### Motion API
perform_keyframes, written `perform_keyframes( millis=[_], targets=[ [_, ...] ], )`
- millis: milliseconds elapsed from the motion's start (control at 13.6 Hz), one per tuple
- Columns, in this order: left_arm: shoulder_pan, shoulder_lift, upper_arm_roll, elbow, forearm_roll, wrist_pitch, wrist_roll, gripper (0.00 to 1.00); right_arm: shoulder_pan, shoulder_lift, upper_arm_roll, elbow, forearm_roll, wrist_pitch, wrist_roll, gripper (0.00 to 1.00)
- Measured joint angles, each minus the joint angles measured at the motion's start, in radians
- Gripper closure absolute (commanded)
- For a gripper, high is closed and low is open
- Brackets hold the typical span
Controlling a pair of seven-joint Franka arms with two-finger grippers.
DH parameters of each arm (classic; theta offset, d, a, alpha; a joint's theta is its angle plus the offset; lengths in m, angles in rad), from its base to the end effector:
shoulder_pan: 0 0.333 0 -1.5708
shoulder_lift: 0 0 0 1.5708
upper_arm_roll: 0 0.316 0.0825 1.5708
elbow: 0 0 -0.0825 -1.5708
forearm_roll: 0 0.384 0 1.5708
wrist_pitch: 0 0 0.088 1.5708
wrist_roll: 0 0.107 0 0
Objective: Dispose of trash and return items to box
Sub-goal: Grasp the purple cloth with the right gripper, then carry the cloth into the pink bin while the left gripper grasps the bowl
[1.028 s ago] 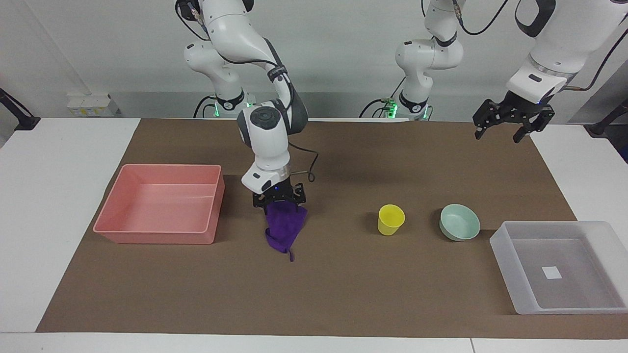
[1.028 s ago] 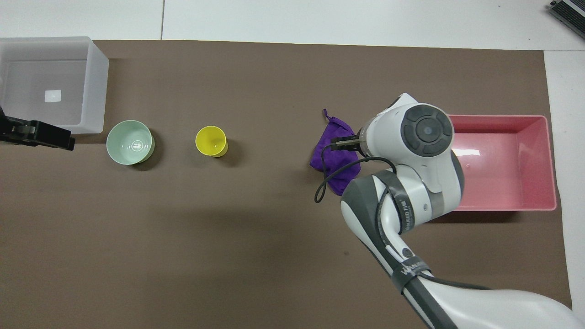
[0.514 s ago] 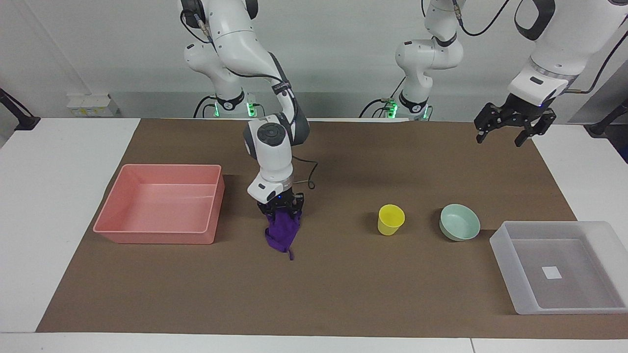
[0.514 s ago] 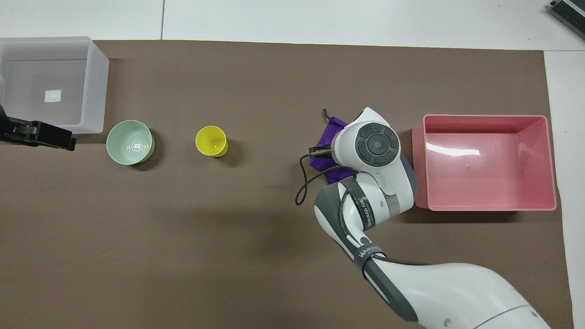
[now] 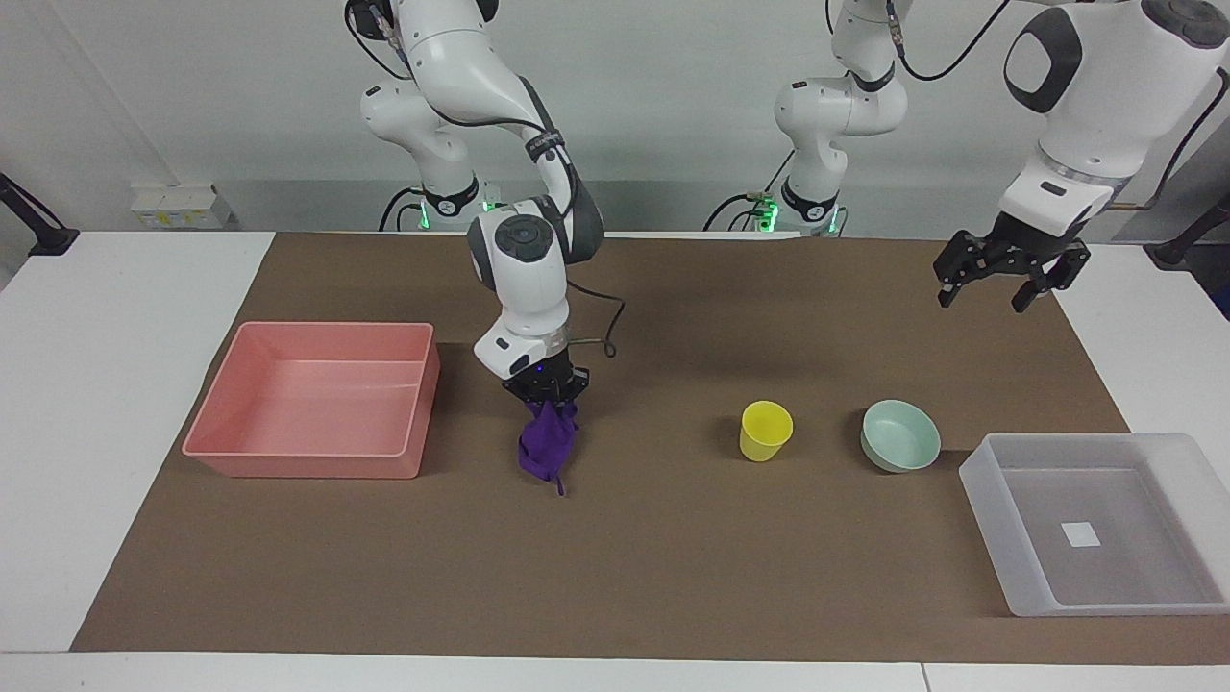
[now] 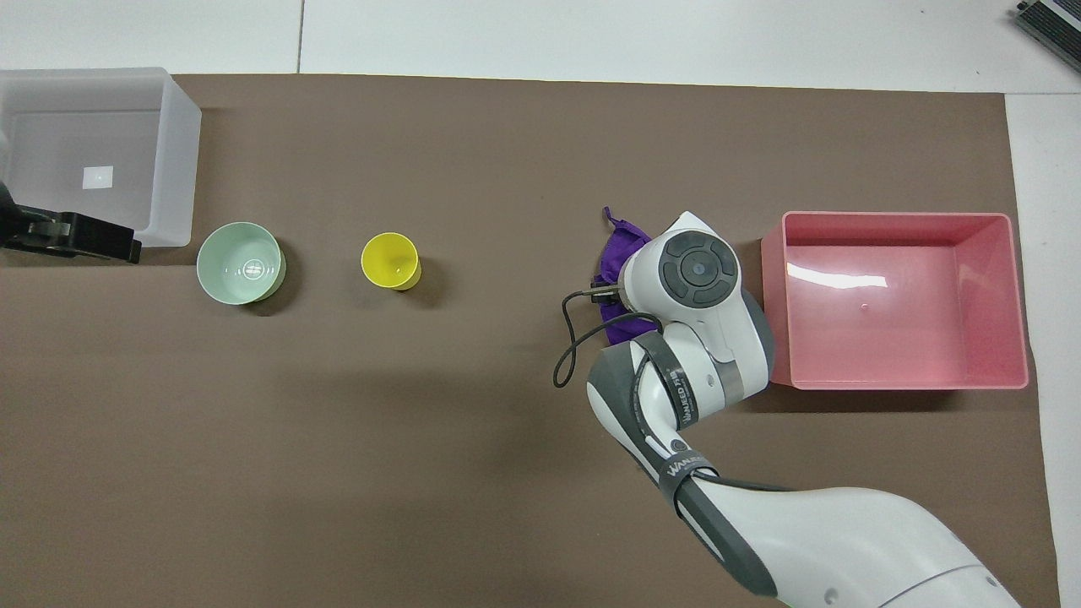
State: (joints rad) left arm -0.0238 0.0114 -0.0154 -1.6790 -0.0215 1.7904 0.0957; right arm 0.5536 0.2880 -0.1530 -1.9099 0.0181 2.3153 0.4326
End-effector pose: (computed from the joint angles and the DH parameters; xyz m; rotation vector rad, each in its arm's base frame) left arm 0.5749 -0.0243 0.5865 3.1124 -0.2046 0.1570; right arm 0.5762 0.2499 0.3600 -3.1128 0.0539 -0.1905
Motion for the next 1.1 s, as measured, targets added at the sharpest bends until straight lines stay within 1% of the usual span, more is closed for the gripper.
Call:
perform_keyframes(
  millis=[367,514,661,881,1101],
  targets=[
    [0.024,0.090,0.000,-0.130,0.000,0.239,-0.002,0.00,-0.020,-0.162,-0.015,0.005,-0.020,-0.152,0.016,1.00],
    [0.035,0.112,0.001,-0.215,0.000,0.354,-0.031,0.00,-0.074,-0.226,-0.016,0.007,-0.069,-0.188,0.016,1.00],
    [0.047,0.121,0.001,-0.278,0.000,0.427,-0.078,0.00,-0.142,-0.273,-0.016,0.006,-0.101,-0.221,-0.003,1.00],
    [0.050,0.126,0.001,-0.326,0.000,0.470,-0.207,0.00,-0.248,-0.305,-0.016,0.002,-0.109,-0.277,-0.085,1.00],
    [0.051,0.138,0.000,-0.367,-0.003,0.512,-0.337,0.00,-0.376,-0.307,-0.017,-0.032,-0.110,-0.281,-0.201,1.00]
  ],
)
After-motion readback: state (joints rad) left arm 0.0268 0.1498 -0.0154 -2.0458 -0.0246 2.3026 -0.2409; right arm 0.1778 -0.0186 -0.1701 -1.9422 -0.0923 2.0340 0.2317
